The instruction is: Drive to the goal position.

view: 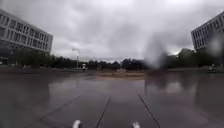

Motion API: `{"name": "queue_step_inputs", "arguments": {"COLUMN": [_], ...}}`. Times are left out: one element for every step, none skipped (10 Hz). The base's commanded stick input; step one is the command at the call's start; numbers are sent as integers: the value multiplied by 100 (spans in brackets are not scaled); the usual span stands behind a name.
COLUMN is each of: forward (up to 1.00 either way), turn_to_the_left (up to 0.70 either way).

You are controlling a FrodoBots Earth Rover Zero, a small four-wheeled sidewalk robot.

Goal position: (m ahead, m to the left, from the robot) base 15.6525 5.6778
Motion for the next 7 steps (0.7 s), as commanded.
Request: {"name": "queue_step_inputs", "arguments": {"forward": [70,70,70,70,70,70,70], "turn_to_the_left": [0,0,0,0,0,0,0]}}
